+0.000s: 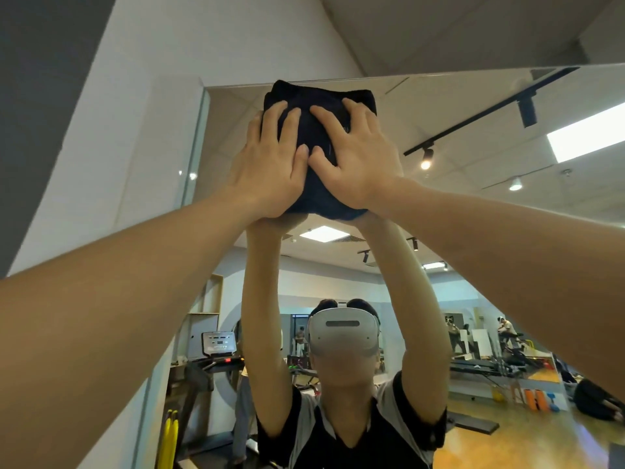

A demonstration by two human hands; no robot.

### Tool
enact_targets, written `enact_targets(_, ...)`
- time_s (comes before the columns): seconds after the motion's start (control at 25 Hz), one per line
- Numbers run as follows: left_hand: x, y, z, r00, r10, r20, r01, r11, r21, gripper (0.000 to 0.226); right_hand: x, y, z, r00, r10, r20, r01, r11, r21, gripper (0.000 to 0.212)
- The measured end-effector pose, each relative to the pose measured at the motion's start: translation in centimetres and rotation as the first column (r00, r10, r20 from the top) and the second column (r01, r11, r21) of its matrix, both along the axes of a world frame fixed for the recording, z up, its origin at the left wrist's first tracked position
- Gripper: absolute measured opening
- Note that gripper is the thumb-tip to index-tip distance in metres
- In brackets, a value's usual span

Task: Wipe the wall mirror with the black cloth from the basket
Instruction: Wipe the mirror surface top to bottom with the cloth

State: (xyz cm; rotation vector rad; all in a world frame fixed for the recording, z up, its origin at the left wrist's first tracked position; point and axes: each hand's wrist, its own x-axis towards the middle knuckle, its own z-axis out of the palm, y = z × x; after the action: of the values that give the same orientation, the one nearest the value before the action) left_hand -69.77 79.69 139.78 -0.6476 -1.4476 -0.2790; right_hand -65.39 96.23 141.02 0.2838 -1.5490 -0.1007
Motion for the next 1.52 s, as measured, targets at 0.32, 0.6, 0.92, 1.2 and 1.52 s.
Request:
enact_targets(0.32, -1.6, -5.9, -0.7, 0.998, 0.049, 0.026, -0.049, 0.999, 0.022, 0.059, -2.5, -5.8, -0.2, 1.0, 0.016, 0.006, -0.016, 1.0, 0.024, 0.082)
enact_targets(0.6, -2.7, -10.0, -1.1, 0.994, 0.102, 0.029, -0.101, 0.995, -0.008, 0.06, -3.5, -9.7, -1.1, 0.999, 0.046, -0.01, -0.046, 0.999, 0.023, 0.087)
enact_targets(0.92, -3.0, -10.7, -2.5, 0.994, 0.101, 0.036, -0.1, 0.995, -0.017, 0.061, -3.5, -10.4, -2.5, 0.999, 0.039, 0.012, -0.039, 0.999, 0.013, 0.085)
enact_targets(1.2, -2.5, -10.6, -7.2, 0.992, 0.107, 0.072, -0.106, 0.994, -0.016, 0.071, -3.0, -10.2, -7.1, 0.998, -0.006, 0.059, 0.004, 0.999, 0.041, 0.079)
enact_targets(1.52, -1.4, -10.1, -11.7, 0.974, 0.181, 0.133, -0.179, 0.983, -0.031, 0.077, -2.3, -9.4, -11.3, 0.992, -0.042, 0.12, 0.03, 0.995, 0.097, 0.078)
